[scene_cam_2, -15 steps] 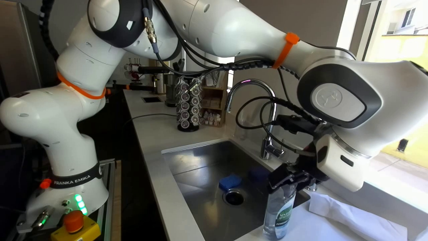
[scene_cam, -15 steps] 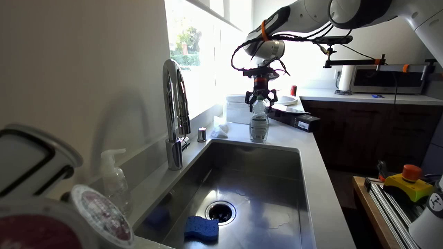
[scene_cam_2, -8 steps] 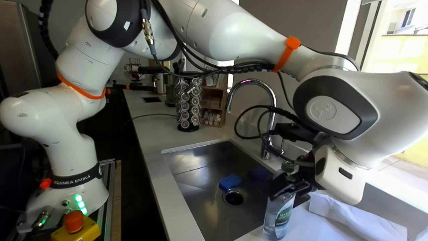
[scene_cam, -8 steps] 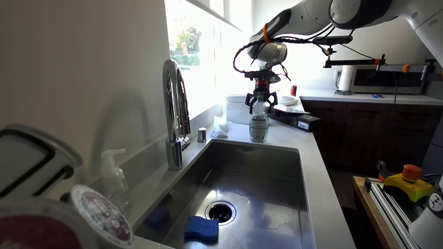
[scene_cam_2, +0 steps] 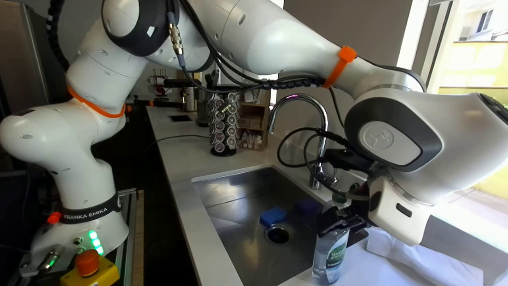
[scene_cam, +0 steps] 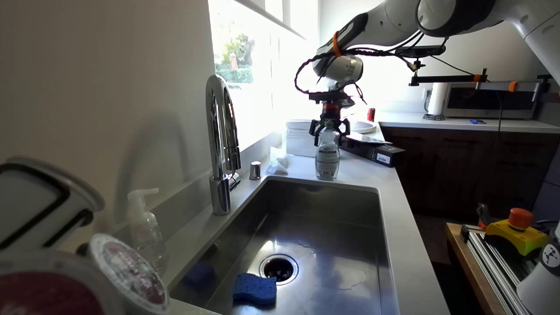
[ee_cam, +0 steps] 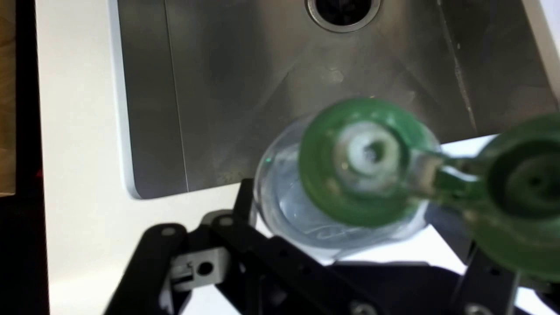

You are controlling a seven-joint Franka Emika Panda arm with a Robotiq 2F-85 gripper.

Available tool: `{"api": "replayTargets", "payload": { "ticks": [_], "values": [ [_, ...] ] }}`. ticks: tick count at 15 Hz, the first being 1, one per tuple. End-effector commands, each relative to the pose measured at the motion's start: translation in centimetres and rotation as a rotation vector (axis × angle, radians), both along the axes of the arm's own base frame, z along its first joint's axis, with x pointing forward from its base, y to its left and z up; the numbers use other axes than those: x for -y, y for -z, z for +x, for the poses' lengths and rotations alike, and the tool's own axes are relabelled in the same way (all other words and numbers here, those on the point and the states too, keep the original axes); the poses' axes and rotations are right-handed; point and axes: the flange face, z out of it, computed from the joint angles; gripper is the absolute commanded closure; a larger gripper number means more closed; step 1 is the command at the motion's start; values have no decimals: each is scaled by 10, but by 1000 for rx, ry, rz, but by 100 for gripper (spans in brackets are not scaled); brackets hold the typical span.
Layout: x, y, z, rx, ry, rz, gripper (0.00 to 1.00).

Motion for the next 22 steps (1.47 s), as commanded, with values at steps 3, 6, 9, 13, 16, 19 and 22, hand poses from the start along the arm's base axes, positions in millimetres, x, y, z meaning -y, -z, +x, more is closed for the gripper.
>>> {"api": "replayTargets", "payload": {
  "ticks": [3,6,9,13,16,19,22],
  "values": [
    [-4,5,-1,22,24,13,28],
    [-4,4,-1,20,32,14,42],
    [-3,4,-1,18,36,15,44],
    [-3,4,-1,15,42,16,44],
    [-2,-6,-1,12,45,0,44],
    [-4,-18,0,31,33,-35,44],
    [-5,-28,5,63,27,-97,44]
  ]
}}
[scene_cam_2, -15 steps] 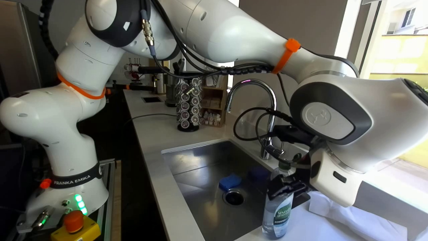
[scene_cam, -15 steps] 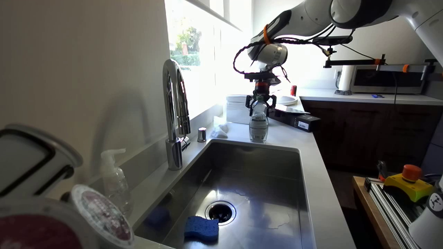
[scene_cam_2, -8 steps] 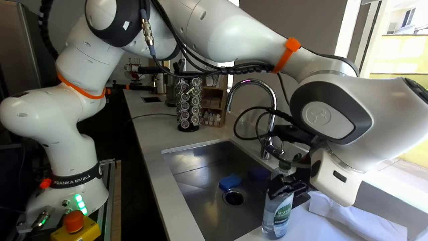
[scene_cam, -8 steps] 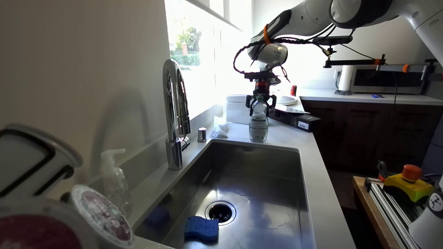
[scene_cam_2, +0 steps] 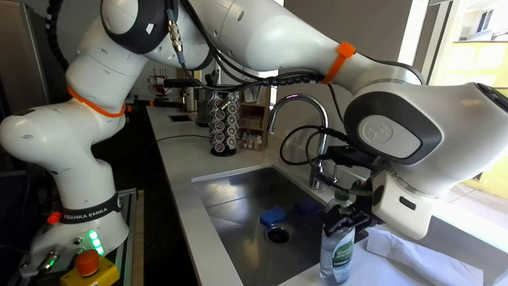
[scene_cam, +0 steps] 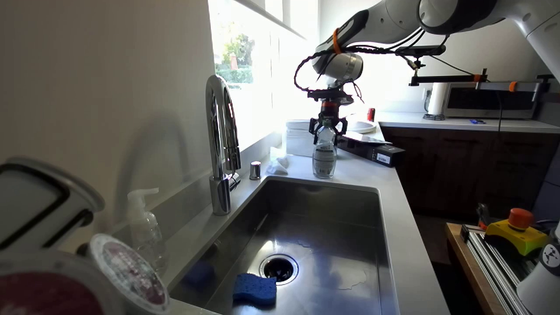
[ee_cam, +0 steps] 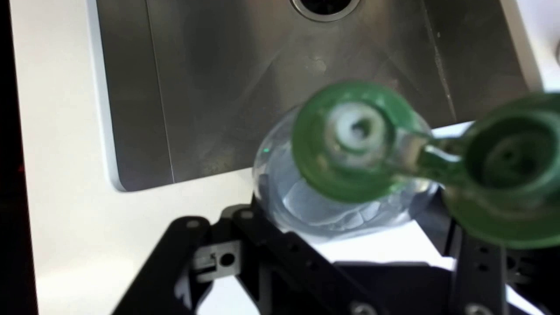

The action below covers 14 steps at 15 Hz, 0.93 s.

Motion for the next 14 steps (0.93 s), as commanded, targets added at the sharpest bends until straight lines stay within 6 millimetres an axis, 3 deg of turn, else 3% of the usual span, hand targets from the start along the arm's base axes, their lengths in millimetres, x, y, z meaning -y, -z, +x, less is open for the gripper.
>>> {"api": "replayTargets", "payload": {
  "ticks": [1,7,14],
  "values": [
    [-7,-20,2,41,2,-62,44],
    [-4,-27,5,56,44,-101,44],
    [-32,-57,3,58,-41,-259,44]
  ]
}}
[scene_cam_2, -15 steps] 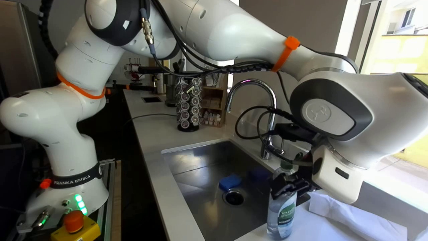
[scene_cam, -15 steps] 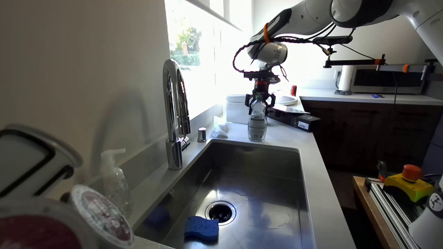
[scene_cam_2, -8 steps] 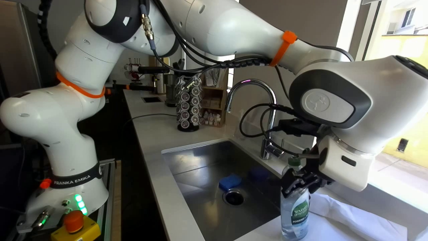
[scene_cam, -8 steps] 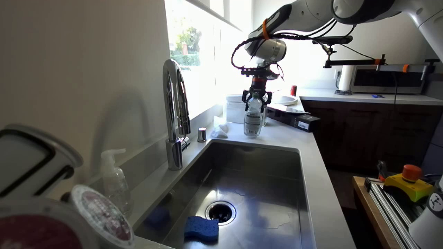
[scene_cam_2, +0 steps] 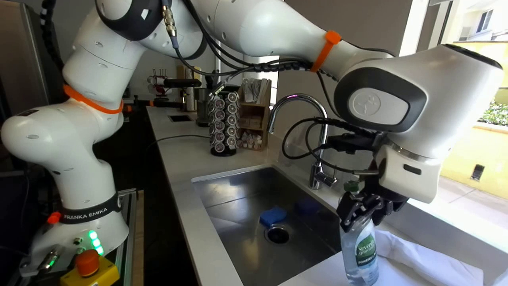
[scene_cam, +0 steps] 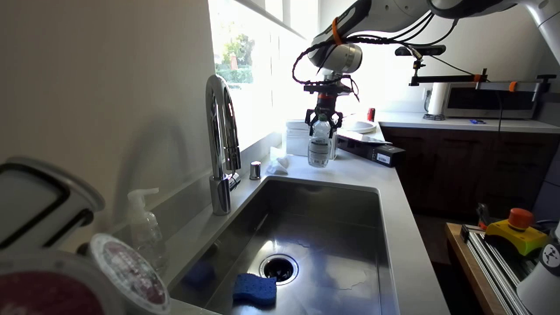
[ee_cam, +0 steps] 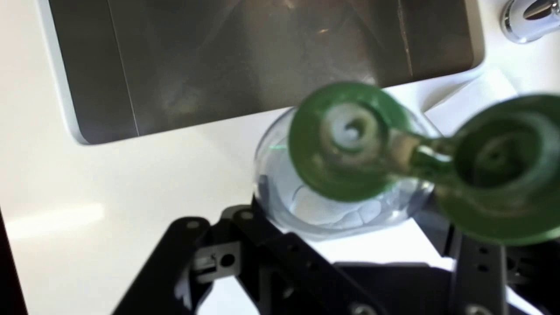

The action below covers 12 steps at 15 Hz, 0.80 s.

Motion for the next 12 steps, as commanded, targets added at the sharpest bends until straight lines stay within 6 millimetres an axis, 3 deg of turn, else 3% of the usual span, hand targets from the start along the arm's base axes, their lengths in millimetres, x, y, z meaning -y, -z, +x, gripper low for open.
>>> {"api": "replayTargets", "payload": {
  "ticks": [1,6,12],
  "values": [
    [-30,-24,-11,-9,-49,-88,44],
    [-59,-45,-12,21,-96,-214,44],
    [-73,-33,-14,-20,-65,-235,44]
  ]
}}
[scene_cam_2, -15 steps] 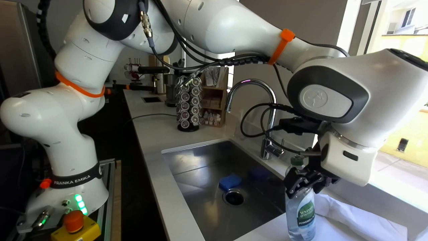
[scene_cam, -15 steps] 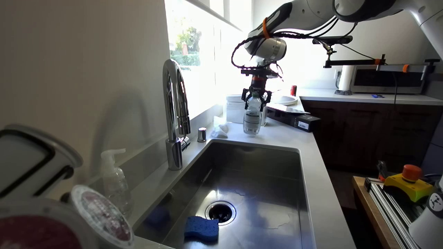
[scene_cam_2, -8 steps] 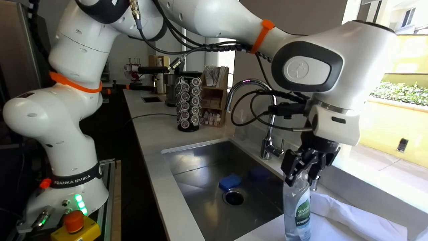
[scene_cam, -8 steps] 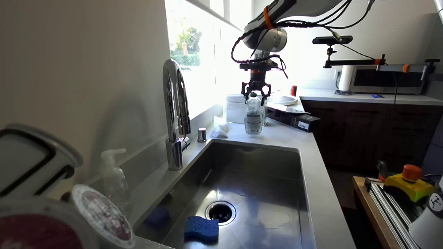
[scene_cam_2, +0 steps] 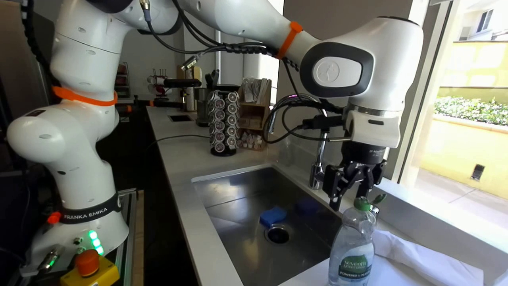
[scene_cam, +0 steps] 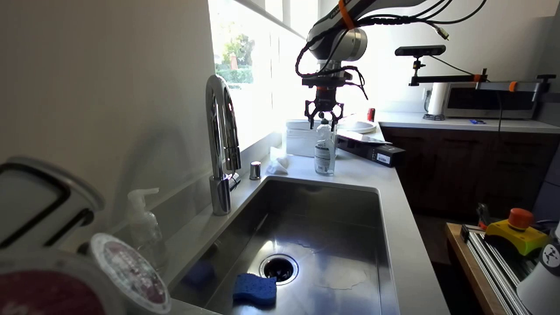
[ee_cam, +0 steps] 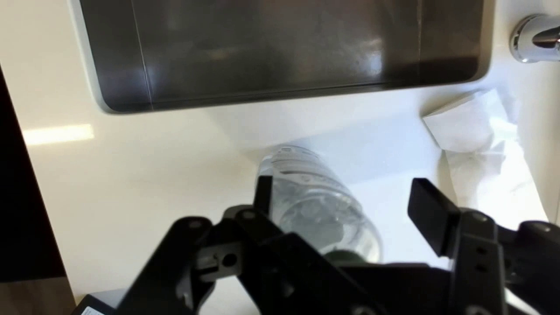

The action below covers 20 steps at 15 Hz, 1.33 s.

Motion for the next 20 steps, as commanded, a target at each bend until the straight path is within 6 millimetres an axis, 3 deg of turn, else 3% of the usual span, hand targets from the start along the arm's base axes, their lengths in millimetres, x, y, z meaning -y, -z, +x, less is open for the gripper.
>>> {"api": "replayTargets", "payload": {
  "ticks": [1,3,9,12,16,20],
  "values": [
    [-9,7,-9,-11,37,-22,8],
    [-10,4,-11,-9,33,-11,0],
    [-19,-33,-26,52,-59,-37,0],
    [-25,-43,-38,67,-153,-128,0],
    [-36,-33,-55,107,-268,-267,0],
    [-52,-10,-71,151,-353,-361,0]
  ]
}}
